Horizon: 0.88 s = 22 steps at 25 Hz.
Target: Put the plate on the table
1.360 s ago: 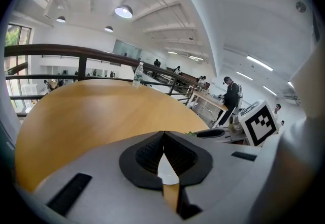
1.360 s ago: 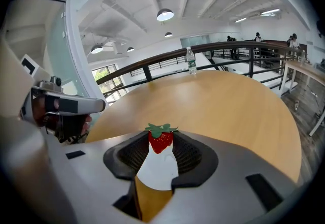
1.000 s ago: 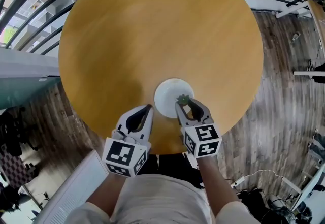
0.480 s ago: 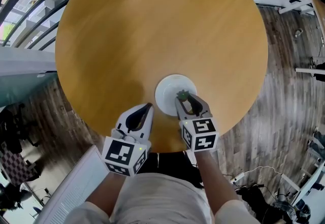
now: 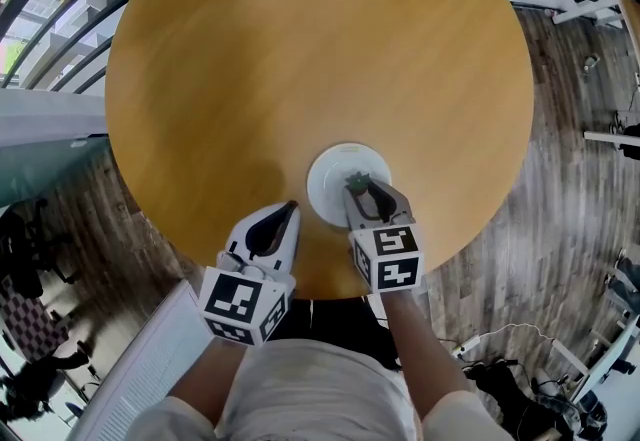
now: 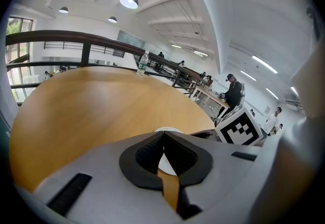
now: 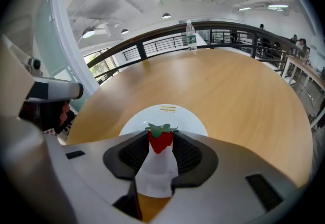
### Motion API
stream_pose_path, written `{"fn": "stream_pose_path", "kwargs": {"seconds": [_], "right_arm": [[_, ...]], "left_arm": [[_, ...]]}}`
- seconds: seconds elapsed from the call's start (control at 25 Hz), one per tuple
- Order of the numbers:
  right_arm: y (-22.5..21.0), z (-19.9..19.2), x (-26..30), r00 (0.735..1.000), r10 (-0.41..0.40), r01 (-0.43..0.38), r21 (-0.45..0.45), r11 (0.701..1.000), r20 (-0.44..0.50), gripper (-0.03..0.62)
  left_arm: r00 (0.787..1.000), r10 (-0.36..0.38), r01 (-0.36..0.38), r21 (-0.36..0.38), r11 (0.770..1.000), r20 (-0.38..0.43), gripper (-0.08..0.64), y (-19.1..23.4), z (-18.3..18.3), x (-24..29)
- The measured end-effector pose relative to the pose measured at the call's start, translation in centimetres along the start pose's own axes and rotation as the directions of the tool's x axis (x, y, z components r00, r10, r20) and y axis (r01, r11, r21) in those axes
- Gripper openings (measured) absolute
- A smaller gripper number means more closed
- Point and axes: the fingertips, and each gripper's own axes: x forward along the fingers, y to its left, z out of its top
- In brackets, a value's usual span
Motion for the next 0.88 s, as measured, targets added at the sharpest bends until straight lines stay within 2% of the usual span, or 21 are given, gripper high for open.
{"fn": "stream_pose_path", "kwargs": {"seconds": [0.88], "right_arm": [[0.1,-0.5,1.2,0.998,-0.026,0.025,-0.028,0.999,-0.054,0.156]], "left_arm": [[1.000,0.004,-0.004,-0.029,1.000,0.007,0.023,0.6,0.1,-0.2]]}}
